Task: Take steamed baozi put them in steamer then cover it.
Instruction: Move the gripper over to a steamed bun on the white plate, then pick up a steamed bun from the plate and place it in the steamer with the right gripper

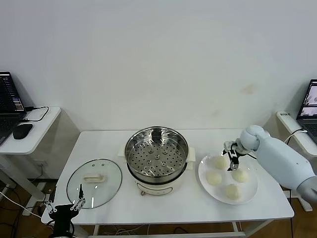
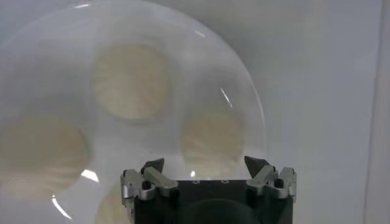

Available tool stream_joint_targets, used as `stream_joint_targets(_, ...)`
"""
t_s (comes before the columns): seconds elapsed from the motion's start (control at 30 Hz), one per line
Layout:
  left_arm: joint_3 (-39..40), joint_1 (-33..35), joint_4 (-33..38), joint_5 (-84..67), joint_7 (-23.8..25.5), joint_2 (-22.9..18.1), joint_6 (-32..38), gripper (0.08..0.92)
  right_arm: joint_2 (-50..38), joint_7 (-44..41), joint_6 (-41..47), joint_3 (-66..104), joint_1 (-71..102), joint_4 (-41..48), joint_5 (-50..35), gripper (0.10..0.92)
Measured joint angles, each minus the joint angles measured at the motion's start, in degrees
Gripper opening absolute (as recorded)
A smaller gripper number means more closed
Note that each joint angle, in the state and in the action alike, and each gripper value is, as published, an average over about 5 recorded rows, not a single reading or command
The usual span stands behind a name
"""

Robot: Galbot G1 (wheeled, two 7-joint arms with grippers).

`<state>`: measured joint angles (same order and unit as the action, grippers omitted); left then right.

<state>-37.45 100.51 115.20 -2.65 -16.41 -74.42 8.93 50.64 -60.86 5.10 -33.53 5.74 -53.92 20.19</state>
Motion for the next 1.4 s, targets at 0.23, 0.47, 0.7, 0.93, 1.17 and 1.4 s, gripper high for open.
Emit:
stream_joint_targets(0.23, 0.0, 0.0, -0.2, 0.1, 0.0, 0.0, 0.2, 0.823, 1.6, 0.4, 0.1, -0.3, -0.4, 1.5, 0.2, 0.728)
stream_joint_targets(0.47, 0.0, 0.2, -0.1, 0.2, 0.0, 0.0, 0.3, 0.823, 2.4, 0.2, 0.6, -0.9, -0.5, 2.0, 0.6, 0.679)
stream_joint_targets(0.7, 0.0, 0.2, 0.0, 0.2, 0.0, -0.1, 0.4, 0.823, 2.4, 0.1, 0.6, -1.2, -0.6, 2.5, 0.8, 0.600)
stream_joint_targets(0.93, 0.0, 0.1, 0.0, 0.2, 0.0, -0.1, 0.5, 0.823, 2.2, -0.1, 0.5, -1.6, -1.1, 2.1, 0.5, 0.532)
stream_joint_targets(1.17, 0.0, 0.1, 0.1, 0.2, 0.0, 0.2, 0.5, 0.823, 0.1, -0.9, 1.2, -3.9, -3.9, -1.2, -2.5, 0.539)
stream_joint_targets(1.4, 0.1, 0.0, 0.2, -0.1, 0.0, 0.8, 0.4, 0.823, -2.8, -1.5, 2.1, -9.3, -12.3, -7.2, -9.4, 0.543)
